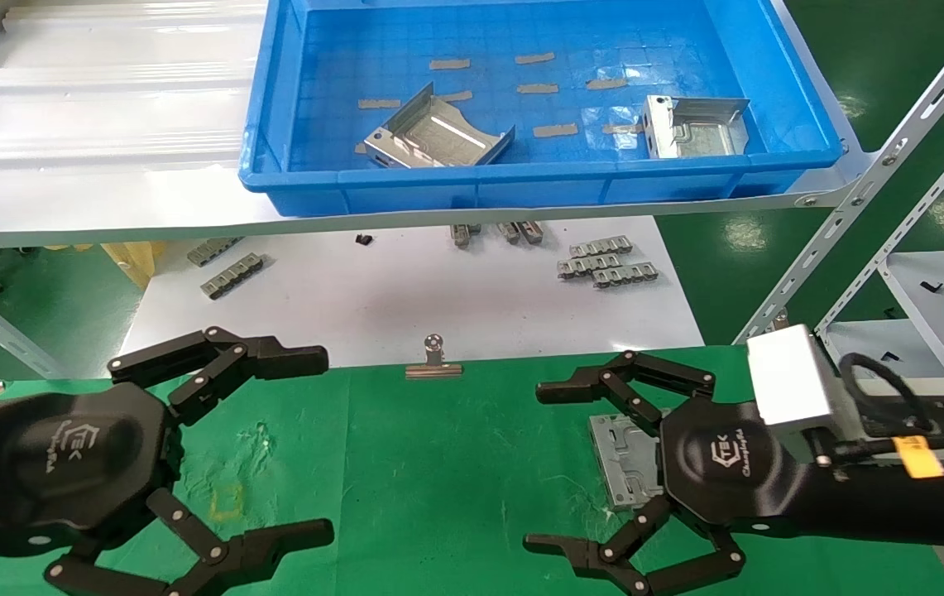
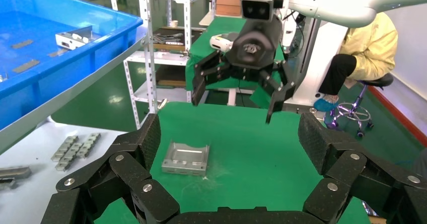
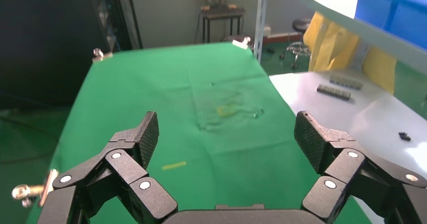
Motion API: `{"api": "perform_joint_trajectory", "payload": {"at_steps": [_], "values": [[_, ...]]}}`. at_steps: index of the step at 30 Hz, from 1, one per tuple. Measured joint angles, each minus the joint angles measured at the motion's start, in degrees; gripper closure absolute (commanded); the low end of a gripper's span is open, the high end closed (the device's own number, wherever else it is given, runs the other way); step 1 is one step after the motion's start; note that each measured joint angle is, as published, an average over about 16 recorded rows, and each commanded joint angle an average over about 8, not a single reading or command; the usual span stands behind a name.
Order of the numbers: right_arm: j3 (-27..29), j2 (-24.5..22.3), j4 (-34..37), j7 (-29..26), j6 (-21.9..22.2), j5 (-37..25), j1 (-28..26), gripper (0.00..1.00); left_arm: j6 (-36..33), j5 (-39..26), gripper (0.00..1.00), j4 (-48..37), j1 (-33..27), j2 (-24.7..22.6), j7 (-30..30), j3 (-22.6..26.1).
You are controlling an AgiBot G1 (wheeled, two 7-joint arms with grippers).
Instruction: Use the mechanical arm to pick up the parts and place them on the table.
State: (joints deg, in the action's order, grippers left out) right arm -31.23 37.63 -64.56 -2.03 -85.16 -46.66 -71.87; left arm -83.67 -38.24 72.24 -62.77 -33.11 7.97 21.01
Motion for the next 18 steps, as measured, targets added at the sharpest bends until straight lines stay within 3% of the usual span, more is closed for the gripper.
{"api": "perform_joint_trajectory", "payload": {"at_steps": [18], "values": [[15.1, -2.6, -8.9, -8.5, -0.5, 4.8, 10.2, 0.0, 0.0, 0.0, 0.0, 0.0, 0.0, 0.0, 0.0, 0.0]]}}
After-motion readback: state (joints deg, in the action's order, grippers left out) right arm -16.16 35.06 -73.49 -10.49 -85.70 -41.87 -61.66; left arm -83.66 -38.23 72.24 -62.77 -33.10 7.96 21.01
